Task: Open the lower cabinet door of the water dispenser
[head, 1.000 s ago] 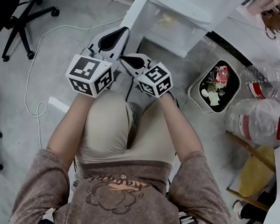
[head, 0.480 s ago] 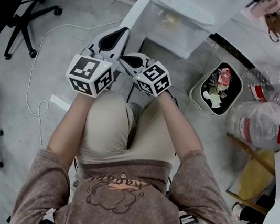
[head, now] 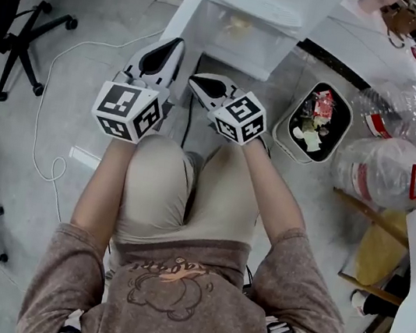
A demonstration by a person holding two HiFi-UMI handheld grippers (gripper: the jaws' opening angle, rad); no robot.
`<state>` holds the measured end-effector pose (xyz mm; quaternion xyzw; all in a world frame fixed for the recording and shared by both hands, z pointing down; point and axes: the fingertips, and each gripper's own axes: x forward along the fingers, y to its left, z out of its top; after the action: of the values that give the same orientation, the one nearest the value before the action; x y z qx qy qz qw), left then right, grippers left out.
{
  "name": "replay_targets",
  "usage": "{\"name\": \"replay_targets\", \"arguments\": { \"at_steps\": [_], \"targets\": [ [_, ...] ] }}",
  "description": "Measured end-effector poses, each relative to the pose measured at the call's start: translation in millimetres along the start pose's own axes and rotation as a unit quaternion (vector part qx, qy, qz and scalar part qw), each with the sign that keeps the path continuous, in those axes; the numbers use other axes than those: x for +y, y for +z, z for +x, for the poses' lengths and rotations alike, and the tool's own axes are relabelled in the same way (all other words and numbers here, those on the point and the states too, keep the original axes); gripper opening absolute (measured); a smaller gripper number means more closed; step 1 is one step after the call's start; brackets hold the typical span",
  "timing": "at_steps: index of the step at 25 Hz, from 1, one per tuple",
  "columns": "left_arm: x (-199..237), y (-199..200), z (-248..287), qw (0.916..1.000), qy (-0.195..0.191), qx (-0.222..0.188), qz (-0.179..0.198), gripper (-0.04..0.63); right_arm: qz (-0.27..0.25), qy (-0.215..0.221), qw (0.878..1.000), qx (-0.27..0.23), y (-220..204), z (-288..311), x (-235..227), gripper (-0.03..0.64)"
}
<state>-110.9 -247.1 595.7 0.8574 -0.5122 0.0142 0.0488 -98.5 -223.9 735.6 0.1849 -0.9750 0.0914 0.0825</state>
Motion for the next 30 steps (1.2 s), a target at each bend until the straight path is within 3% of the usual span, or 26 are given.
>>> {"name": "replay_targets", "arguments": {
  "at_steps": [8,12,20,30],
  "targets": [
    [-20,18,24,0.998,-0.056,0.003,0.029,0.012,-0.005,-0.07,0.997,-0.012,31,-75,-41,0.006],
    [-19,52,33,0.9976,-0.068,0.0,0.016,0.012,-0.006,-0.104,0.994,-0.025,74,-108,-46,0.006],
    [-50,160,24,0.9916,-0.116,0.048,-0.03,0.014,0.032,-0.139,0.989,-0.038,212,-154,-16,0.006],
    [-82,316,-8,0.9879,-0.135,0.065,-0.041,0.012,0.049,-0.163,0.985,-0.021,396,-204,24,0.006]
  ]
}}
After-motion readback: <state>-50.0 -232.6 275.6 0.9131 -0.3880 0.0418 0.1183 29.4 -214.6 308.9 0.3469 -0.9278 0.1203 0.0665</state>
